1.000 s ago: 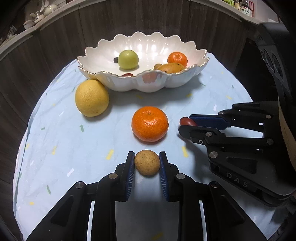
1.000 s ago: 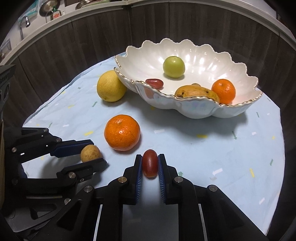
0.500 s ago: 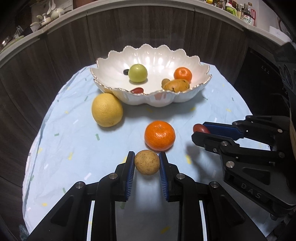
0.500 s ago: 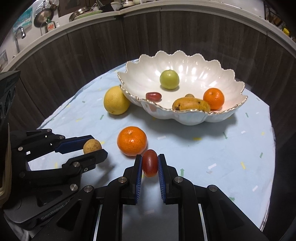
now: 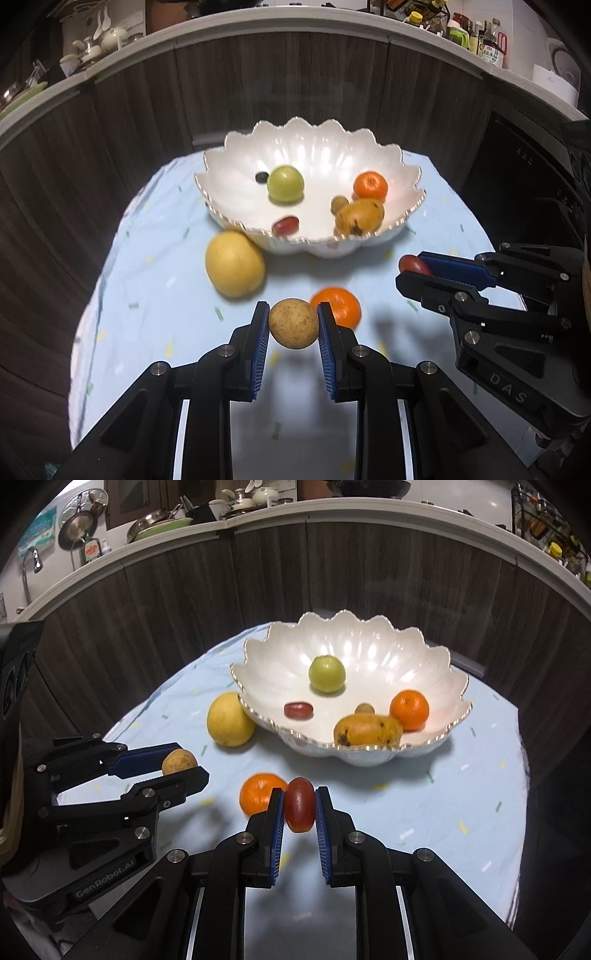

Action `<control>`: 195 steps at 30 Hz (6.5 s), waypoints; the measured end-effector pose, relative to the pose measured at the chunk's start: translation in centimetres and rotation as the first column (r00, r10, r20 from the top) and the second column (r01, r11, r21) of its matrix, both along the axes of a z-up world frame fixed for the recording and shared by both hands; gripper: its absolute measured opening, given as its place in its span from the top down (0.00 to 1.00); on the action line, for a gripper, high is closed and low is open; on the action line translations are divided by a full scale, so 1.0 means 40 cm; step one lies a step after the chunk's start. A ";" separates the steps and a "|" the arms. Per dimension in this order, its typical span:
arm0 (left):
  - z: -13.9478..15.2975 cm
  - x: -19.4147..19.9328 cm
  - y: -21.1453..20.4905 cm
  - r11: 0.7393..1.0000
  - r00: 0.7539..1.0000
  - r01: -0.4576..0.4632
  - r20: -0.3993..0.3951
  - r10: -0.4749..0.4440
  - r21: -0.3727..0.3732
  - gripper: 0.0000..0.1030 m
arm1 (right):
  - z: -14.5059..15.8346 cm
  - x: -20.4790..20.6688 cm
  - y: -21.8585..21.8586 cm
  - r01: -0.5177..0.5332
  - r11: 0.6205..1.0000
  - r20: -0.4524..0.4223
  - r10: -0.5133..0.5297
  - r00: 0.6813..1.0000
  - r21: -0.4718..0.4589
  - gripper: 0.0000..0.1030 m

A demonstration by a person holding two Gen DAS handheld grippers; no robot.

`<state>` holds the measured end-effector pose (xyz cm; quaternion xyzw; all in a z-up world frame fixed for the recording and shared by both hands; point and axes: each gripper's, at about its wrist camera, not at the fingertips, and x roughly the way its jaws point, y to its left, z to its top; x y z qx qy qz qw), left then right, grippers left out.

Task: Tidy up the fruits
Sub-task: 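Carry the longan and tomato over the white bowl with both tools, then open both tools to drop the longan and tomato into the bowl, then withdraw both tools from the bowl toward the pomelo and mandarin, then grasp the yellow pomelo with the left tool while the right tool grasps the mandarin, then carry the pomelo and mandarin over the white bowl with both tools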

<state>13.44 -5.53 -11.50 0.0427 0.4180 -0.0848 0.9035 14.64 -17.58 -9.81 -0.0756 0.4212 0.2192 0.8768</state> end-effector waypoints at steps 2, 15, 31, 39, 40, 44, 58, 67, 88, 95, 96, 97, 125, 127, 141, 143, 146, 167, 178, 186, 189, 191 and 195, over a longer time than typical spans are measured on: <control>0.014 0.018 0.006 1.000 1.000 0.006 0.006 -0.006 0.000 0.75 | 0.010 0.011 0.006 0.008 1.000 0.006 -0.008 1.000 0.003 0.83; 0.089 0.136 0.032 0.996 0.994 0.089 0.060 -0.091 0.030 0.75 | 0.054 0.103 0.032 0.082 0.997 0.027 -0.082 0.996 0.015 0.83; 0.070 0.289 0.058 0.985 0.985 0.171 0.001 -0.171 0.010 0.75 | 0.046 0.192 0.068 0.154 0.988 -0.020 -0.154 0.988 -0.004 0.83; 0.039 0.347 0.053 0.981 0.980 0.194 -0.037 -0.194 0.004 0.75 | 0.019 0.232 0.074 0.179 0.984 -0.060 -0.180 0.982 -0.011 0.83; 0.034 0.353 0.051 0.979 0.979 0.202 -0.043 -0.202 0.005 0.75 | 0.017 0.236 0.076 0.179 0.984 -0.064 -0.180 0.982 -0.012 0.83; 0.018 0.369 0.048 0.975 0.973 0.222 -0.061 -0.222 0.005 0.75 | 0.006 0.242 0.084 0.175 0.984 -0.077 -0.177 0.981 -0.024 0.83; -0.005 0.385 0.065 0.976 0.971 0.218 -0.101 -0.218 -0.012 0.74 | -0.019 0.257 0.097 0.165 0.985 -0.115 -0.169 0.979 -0.041 0.82; 0.004 0.381 0.076 0.980 0.976 0.199 -0.092 -0.199 -0.002 0.61 | -0.009 0.258 0.095 0.199 0.978 -0.097 -0.205 0.974 -0.065 0.70; 0.065 0.325 0.126 0.990 0.992 0.129 -0.013 -0.129 0.055 0.26 | 0.049 0.218 0.090 0.331 0.939 -0.009 -0.333 0.943 -0.090 0.30; 0.089 0.288 0.142 0.987 0.989 0.145 0.018 -0.146 0.074 0.22 | 0.058 0.177 0.093 0.411 0.909 0.008 -0.411 0.911 -0.075 0.27; 0.091 0.285 0.143 0.986 0.989 0.147 0.020 -0.149 0.076 0.22 | 0.059 0.173 0.093 0.420 0.905 0.010 -0.420 0.907 -0.073 0.27; 0.093 0.280 0.145 0.985 0.988 0.151 0.024 -0.153 0.079 0.22 | 0.060 0.165 0.094 0.435 0.897 0.012 -0.435 0.900 -0.073 0.26; 0.016 0.213 0.153 0.935 0.944 0.329 -0.026 -0.329 0.133 0.19 | -0.006 0.025 0.142 0.534 0.840 0.001 -0.537 0.844 -0.098 0.26; 0.003 0.212 0.150 0.931 0.940 0.342 -0.037 -0.340 0.129 0.19 | -0.015 0.018 0.146 0.536 0.838 0.000 -0.539 0.843 -0.104 0.25; -0.085 0.227 0.124 0.903 0.911 0.413 -0.081 -0.405 0.118 0.19 | -0.090 0.022 0.133 0.537 0.836 -0.067 -0.546 0.835 -0.117 0.26; -0.095 0.230 0.121 0.899 0.906 0.422 -0.081 -0.415 0.118 0.19 | -0.102 0.027 0.131 0.534 0.838 -0.085 -0.543 0.835 -0.111 0.26; -0.109 0.238 0.118 0.896 0.903 0.429 -0.087 -0.421 0.116 0.20 | -0.115 0.034 0.129 0.534 0.838 -0.104 -0.544 0.833 -0.110 0.26; -0.176 0.272 0.096 0.901 0.901 0.428 -0.111 -0.419 0.070 0.41 | -0.177 0.070 0.131 0.489 0.872 -0.172 -0.486 0.857 -0.028 0.51; -0.170 0.250 0.101 0.918 0.918 0.391 -0.109 -0.382 0.073 0.42 | -0.166 0.064 0.146 0.470 0.882 -0.149 -0.470 0.870 -0.035 0.57; -0.141 0.217 0.111 0.927 0.928 0.366 -0.101 -0.357 0.081 0.42 | -0.151 0.048 0.141 0.468 0.883 -0.135 -0.468 0.873 -0.032 0.57; -0.122 0.203 0.117 0.934 0.935 0.350 -0.095 -0.342 0.080 0.42 | -0.139 0.043 0.137 0.471 0.882 -0.129 -0.470 0.873 -0.029 0.57; -0.112 0.196 0.119 0.937 0.939 0.339 -0.095 -0.331 0.079 0.42 | -0.129 0.039 0.130 0.474 0.880 -0.130 -0.472 0.872 -0.022 0.57; -0.087 0.177 0.121 0.946 0.948 0.313 -0.091 -0.305 0.087 0.42 | -0.102 0.032 0.120 0.475 0.880 -0.119 -0.472 0.873 -0.003 0.57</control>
